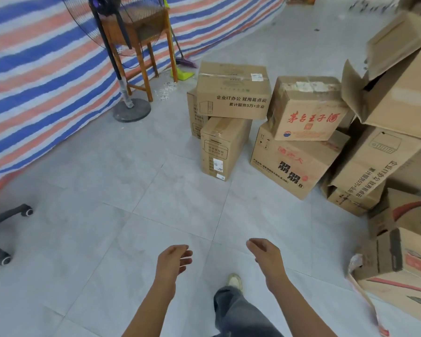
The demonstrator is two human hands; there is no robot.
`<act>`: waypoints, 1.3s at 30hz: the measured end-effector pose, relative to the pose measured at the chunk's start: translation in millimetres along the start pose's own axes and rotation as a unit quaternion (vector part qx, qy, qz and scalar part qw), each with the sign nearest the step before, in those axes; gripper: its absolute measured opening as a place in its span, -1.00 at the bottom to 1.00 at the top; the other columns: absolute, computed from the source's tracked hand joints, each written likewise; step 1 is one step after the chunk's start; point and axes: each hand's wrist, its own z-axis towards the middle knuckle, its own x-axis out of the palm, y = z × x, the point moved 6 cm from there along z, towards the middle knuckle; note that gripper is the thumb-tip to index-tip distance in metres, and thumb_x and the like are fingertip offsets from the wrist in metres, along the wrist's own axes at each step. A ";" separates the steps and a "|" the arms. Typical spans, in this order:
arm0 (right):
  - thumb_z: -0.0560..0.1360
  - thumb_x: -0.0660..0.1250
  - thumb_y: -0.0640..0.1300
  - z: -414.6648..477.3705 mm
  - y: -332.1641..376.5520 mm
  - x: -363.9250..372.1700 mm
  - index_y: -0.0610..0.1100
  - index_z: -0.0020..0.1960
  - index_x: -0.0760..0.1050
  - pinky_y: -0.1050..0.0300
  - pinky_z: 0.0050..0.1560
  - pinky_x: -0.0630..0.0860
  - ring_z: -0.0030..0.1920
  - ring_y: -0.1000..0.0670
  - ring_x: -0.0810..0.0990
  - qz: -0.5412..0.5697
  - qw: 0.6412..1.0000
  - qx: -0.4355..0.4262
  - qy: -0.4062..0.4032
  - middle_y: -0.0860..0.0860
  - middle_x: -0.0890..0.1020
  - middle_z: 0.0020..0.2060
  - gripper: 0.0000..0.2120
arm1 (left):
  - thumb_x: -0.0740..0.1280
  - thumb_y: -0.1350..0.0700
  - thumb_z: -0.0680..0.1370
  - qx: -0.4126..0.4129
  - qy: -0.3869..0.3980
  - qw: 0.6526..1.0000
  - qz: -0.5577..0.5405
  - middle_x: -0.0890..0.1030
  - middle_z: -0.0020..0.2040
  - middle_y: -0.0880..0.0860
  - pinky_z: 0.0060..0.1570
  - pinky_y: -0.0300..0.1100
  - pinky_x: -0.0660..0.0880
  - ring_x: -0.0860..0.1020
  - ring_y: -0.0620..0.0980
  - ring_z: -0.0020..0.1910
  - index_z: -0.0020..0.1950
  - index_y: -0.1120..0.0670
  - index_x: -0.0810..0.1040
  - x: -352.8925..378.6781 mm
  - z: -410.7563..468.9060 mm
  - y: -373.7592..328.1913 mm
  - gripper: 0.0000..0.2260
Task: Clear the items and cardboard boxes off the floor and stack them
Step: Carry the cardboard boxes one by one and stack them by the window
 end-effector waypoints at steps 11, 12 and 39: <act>0.50 0.34 -0.17 151.7 103.7 2.9 -0.16 0.03 0.53 0.25 -0.09 0.41 -0.11 0.06 0.51 -0.007 0.999 -0.022 0.030 0.01 0.57 -0.12 -0.88 | 0.22 0.21 0.59 0.031 0.012 0.999 0.030 0.63 -0.10 0.15 -0.14 -0.20 0.50 0.59 0.09 -0.14 0.00 0.21 0.56 100.0 96.0 -117.8 -0.86; 0.50 0.34 -0.17 161.8 106.0 5.3 -0.16 0.02 0.53 0.22 -0.06 0.39 -0.08 0.05 0.52 -0.012 0.999 -0.015 0.033 0.02 0.57 -0.12 -0.88 | 0.22 0.21 0.59 0.023 0.011 0.999 0.032 0.63 -0.08 0.16 -0.15 -0.20 0.50 0.59 0.10 -0.13 0.01 0.22 0.56 103.1 105.9 -120.9 -0.86; 0.51 0.33 -0.20 439.8 261.9 99.7 -0.16 0.05 0.50 0.24 -0.01 0.40 0.04 -0.03 0.53 -0.043 0.994 0.064 -0.084 -0.07 0.58 0.00 -0.88 | 0.26 0.25 0.55 -0.031 0.062 0.996 0.055 0.60 -0.19 0.15 -0.24 -0.18 0.40 0.53 0.06 -0.25 -0.06 0.25 0.53 173.8 443.0 -382.2 -0.91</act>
